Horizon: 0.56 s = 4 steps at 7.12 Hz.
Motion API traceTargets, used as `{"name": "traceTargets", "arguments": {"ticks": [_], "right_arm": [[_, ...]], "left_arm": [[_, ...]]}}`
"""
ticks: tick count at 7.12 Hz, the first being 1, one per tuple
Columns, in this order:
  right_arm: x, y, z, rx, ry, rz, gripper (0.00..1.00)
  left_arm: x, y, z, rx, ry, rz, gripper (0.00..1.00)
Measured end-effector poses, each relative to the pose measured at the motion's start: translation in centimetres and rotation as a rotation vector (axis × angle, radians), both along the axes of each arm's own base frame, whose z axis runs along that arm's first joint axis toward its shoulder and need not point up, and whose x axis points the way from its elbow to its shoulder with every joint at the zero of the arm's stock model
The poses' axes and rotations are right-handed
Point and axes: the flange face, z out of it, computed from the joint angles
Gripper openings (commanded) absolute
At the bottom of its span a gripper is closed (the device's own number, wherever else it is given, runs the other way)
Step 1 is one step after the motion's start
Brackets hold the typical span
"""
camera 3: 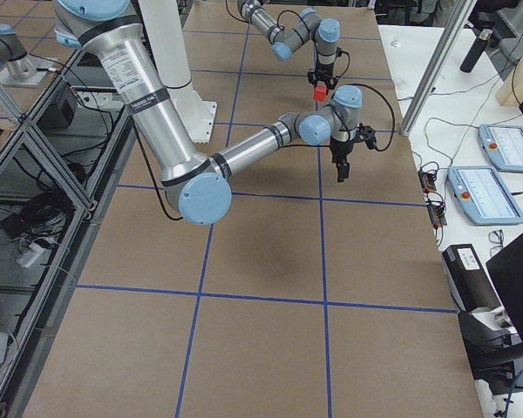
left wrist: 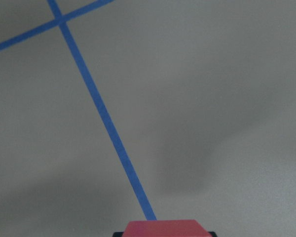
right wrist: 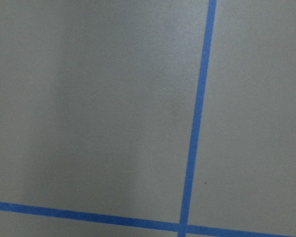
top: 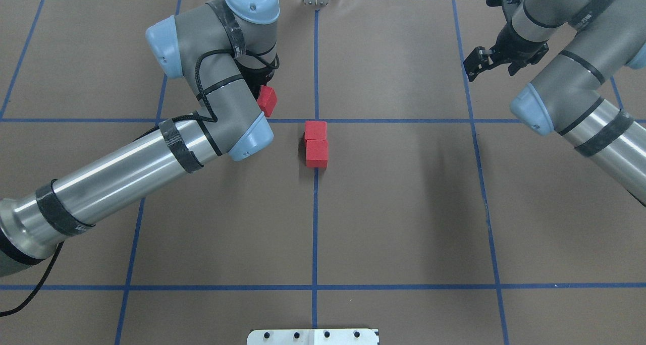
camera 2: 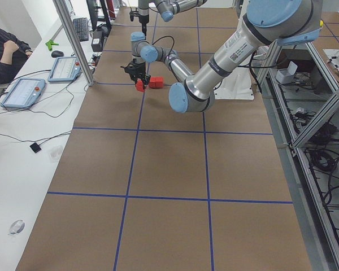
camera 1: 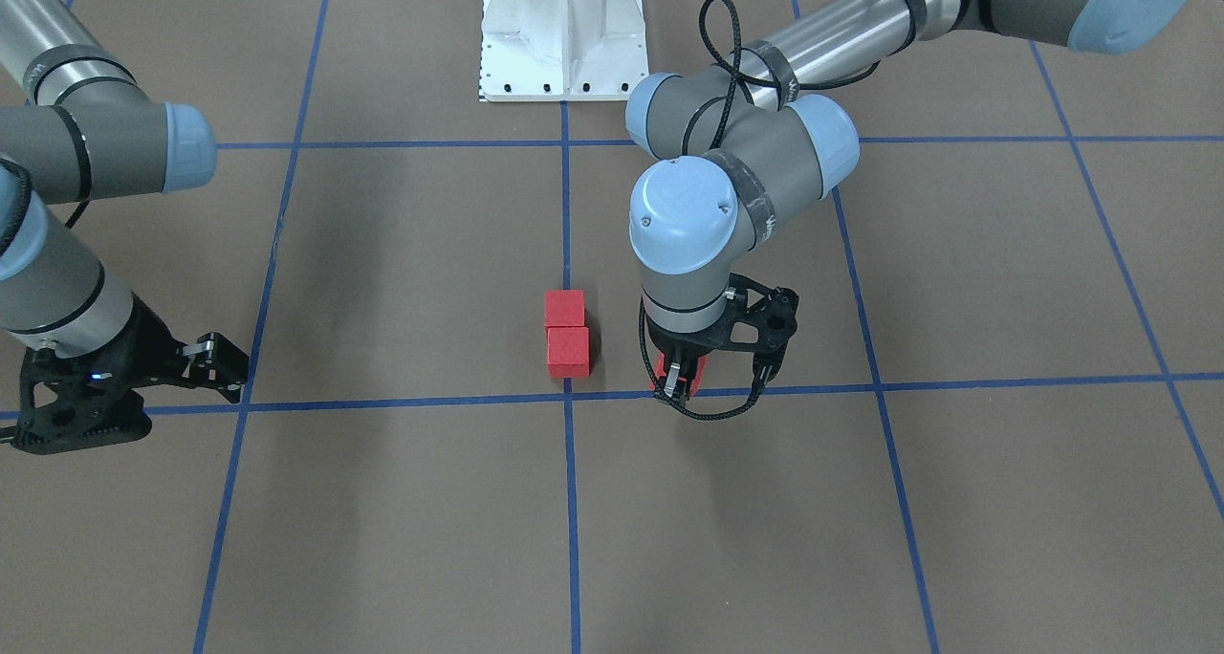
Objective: Form red blocks into L shape at center
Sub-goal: 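Carry the red cube toward the cube pair while the right arm withdraws, then lower the held cube beside the farther cube of the pair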
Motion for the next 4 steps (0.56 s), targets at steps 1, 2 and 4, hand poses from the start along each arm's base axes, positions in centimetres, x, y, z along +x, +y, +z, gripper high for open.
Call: {"name": "traceTargets", "arguments": {"ticks": [1,2,4], "right_arm": [[1.8,-0.2,1.1,-0.001,-0.01,-0.015,0.99],[3.1,-0.2,2.0,0.0,-0.017,-0.028,0.99],[4.6,-0.2,3.2,0.011,-0.025,-0.041,0.99]], "left_arm": [[1.3,0.8,0.1,-0.036,0.001,-0.042,0.0],[2.7,1.4,0.1,-0.061,-0.007,-0.091,0.0],[5.4,1.2,-0.4,-0.099,-0.025,-0.174,0.0]]}}
